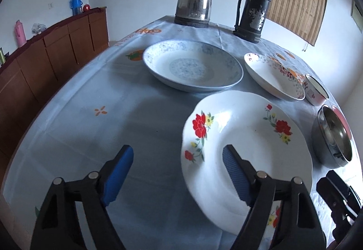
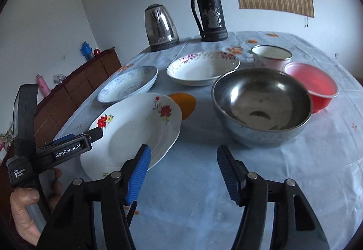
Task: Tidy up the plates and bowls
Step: 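Move the left gripper to the red-flower plate rim and close on it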
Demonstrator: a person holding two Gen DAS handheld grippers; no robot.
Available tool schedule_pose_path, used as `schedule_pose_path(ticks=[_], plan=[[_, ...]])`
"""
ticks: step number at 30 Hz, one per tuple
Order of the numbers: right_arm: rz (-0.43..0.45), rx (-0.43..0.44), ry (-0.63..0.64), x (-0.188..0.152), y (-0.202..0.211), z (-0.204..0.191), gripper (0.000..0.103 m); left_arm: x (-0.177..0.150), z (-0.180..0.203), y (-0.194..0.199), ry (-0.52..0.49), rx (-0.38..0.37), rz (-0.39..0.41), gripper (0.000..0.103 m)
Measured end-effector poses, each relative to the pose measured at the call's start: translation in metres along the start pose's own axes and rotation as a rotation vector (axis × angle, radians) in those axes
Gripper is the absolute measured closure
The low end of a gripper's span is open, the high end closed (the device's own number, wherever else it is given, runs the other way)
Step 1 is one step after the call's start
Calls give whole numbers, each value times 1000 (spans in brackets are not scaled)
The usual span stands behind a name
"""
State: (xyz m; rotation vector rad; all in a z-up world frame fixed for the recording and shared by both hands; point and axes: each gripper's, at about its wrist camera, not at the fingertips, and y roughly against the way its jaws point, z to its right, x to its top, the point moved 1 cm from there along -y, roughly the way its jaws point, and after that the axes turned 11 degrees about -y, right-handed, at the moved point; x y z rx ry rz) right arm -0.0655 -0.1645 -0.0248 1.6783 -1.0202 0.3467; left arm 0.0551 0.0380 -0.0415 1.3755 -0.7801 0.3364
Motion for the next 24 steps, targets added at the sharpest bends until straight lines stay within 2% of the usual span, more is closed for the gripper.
schedule_pose_path(ticks=[5,8,10,14,18,24], plan=[[-18,-6,7,1,-13,-6,40,5,1,-9,5,-23,-21,38],[-40,-2,1,6,-19,-7,50,7,2,-15,-5,-42,-48,52],[-56,-6,2,9,-25,-9,50,6,2,-17,-5,-75,-56,58],[-76,-8,4,11,-35,-12,50,9,8,-18,-46,-83,-57,62],[-118,-2,0,14,-47,-12,63,9,11,-19,-63,-89,-58,63],[-168,53,-29,17,-61,-10,74,12,11,-21,-40,-102,-77,67]])
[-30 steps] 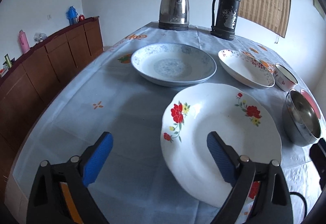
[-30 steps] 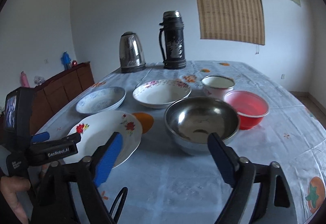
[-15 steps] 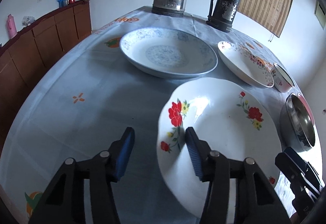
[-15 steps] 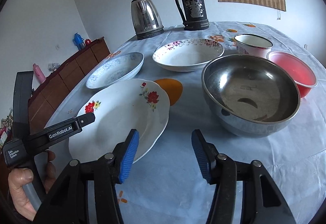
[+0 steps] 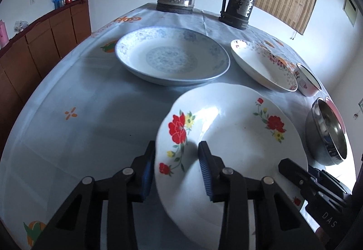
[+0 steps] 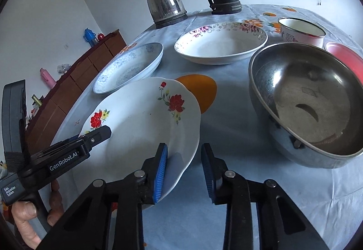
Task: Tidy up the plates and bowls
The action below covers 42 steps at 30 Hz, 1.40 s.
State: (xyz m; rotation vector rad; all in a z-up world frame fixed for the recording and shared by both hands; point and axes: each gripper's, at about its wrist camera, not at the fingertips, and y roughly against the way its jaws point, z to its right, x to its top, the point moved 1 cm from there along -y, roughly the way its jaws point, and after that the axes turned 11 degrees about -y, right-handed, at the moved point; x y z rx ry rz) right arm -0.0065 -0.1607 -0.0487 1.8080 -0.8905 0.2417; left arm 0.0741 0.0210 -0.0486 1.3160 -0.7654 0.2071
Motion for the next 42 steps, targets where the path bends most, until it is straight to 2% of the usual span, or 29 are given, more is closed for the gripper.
schedule_pose_path(ticks=[2,3,5,8,13,17,23,28,32,38,42], plan=[[-5,14,3,1,-2,-2,74,0,-1,0,4,-5,-2,67],[-10,23,6,1,-4,-2,79,0,1,0,-3,-4,0,70],[-11,10,18,0,-5,-5,79,-3,4,1,-11,18,15,70],[-10,8,23,0,-5,-7,79,-4,3,2,-9,13,24,71],[37,16,67,-1,8,-17,79,-5,-5,10,21,-12,33,72],[28,35,65,4,11,-24,79,0,-6,24,1,31,72,72],[52,73,71,26,15,-44,79,22,-23,34,14,53,124,72],[59,96,50,59,-8,-62,79,52,-42,19,6,97,146,72],[49,106,34,82,-35,-73,79,77,-61,-4,19,105,127,72],[-19,92,-13,100,-77,-74,79,97,-69,-33,9,160,88,72],[-11,70,-14,107,-86,-76,79,105,-69,-42,0,184,79,72]])
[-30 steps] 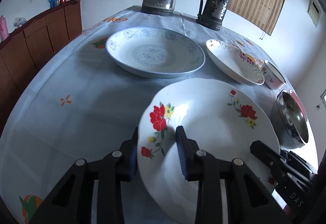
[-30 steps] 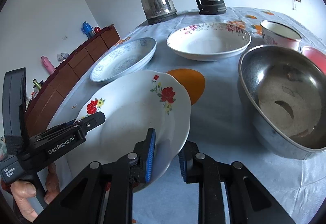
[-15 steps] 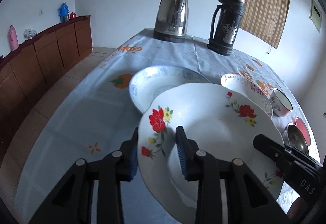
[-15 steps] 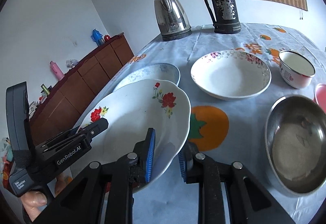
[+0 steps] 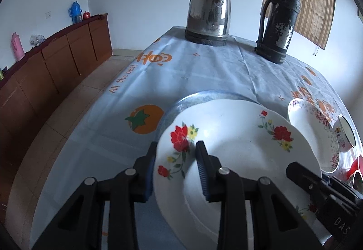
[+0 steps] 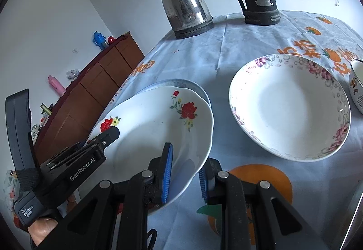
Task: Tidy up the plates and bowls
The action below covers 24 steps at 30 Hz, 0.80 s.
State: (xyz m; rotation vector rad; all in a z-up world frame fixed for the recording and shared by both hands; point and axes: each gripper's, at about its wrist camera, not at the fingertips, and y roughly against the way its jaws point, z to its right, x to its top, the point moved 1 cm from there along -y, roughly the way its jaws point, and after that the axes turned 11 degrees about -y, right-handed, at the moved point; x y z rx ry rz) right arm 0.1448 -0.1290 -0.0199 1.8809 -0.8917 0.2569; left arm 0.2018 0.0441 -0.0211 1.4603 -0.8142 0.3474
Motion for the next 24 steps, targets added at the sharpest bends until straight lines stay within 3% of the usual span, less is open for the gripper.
schedule_pose_path(ticks=[3,7,14,21,24], plan=[[33,-28,46,2,-6,-7,79,3,5,-6,-40,60,18,75],[38,-39,89,3,-17,-14,77,7,7,-4,-47,38,41,76],[66,-49,106,4,-25,-15,76,7,2,-6,-56,95,72,76],[82,-61,170,-6,-24,-27,61,7,0,-3,-68,180,121,75],[80,-36,171,-9,-20,-29,54,7,1,-6,-69,177,126,75]])
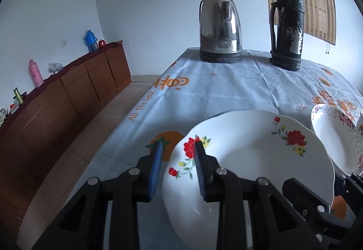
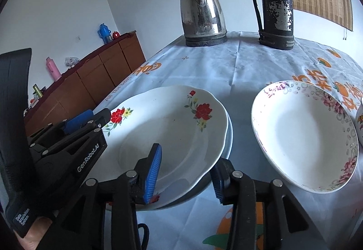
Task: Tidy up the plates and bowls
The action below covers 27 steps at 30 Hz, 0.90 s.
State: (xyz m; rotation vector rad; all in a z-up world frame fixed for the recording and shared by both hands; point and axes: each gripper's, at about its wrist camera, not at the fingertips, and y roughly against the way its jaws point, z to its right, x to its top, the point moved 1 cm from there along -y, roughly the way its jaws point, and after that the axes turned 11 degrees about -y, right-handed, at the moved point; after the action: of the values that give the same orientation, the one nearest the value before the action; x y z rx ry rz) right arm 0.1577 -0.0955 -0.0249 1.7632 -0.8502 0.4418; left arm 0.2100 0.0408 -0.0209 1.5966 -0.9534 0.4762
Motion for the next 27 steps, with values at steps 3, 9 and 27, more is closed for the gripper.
schedule_pose_path(ticks=[3,9,27], plan=[[3,16,-4,-2,3,0,53,-1,1,-4,-7,-1,-15,72],[-2,44,-38,-3,13,5,53,-3,-5,-7,27,-12,-32,72],[-20,101,-197,-6,21,25,41,-2,-2,0,19,-12,5,71]])
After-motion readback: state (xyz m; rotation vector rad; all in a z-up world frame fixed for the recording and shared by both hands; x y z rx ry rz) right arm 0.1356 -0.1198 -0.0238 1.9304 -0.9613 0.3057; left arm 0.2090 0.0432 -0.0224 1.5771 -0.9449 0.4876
